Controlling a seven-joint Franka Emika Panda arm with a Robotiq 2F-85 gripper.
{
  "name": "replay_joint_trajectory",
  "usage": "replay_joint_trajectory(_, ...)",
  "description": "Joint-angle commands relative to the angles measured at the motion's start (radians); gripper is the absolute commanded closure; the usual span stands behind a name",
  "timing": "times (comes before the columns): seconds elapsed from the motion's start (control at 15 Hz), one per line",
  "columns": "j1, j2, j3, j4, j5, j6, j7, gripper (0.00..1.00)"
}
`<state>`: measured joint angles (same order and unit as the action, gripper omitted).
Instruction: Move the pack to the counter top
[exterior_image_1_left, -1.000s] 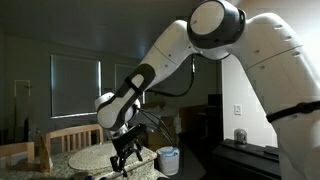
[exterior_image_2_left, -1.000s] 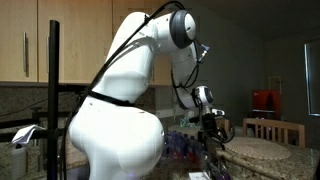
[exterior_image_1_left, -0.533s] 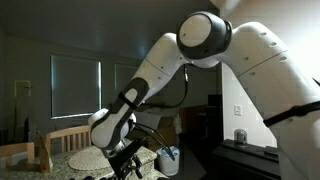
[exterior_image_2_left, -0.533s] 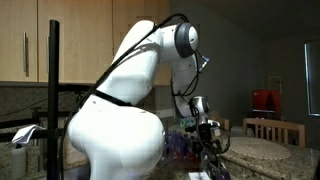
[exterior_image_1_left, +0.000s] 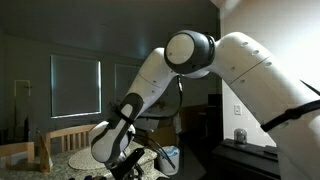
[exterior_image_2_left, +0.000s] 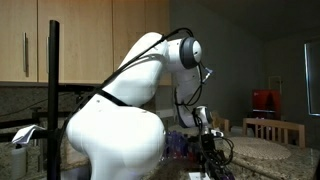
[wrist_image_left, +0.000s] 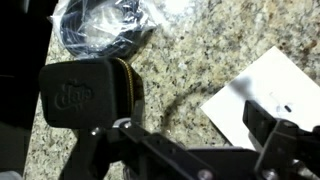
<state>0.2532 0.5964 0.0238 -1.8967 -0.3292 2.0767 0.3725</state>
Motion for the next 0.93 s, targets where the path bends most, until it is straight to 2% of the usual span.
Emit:
replay_joint_trajectory(0.0, 0.048, -0.057, -0.049, -0.037, -0.061, 0.058, 0.11, 0.0)
replay_joint_trajectory(0.2, 0.082, -0.083, -0.076, -0.051, -0.112, 0.113, 0.21, 0.0)
replay_joint_trajectory(0.4, 0.095, -0.062, -0.09, -0.019, -0.135, 0.095, 0.266, 0.0)
replay_joint_trajectory(0.87, 0.08, 0.052, -0.093, 0.069, -0.107, 0.046, 0.251, 0.0)
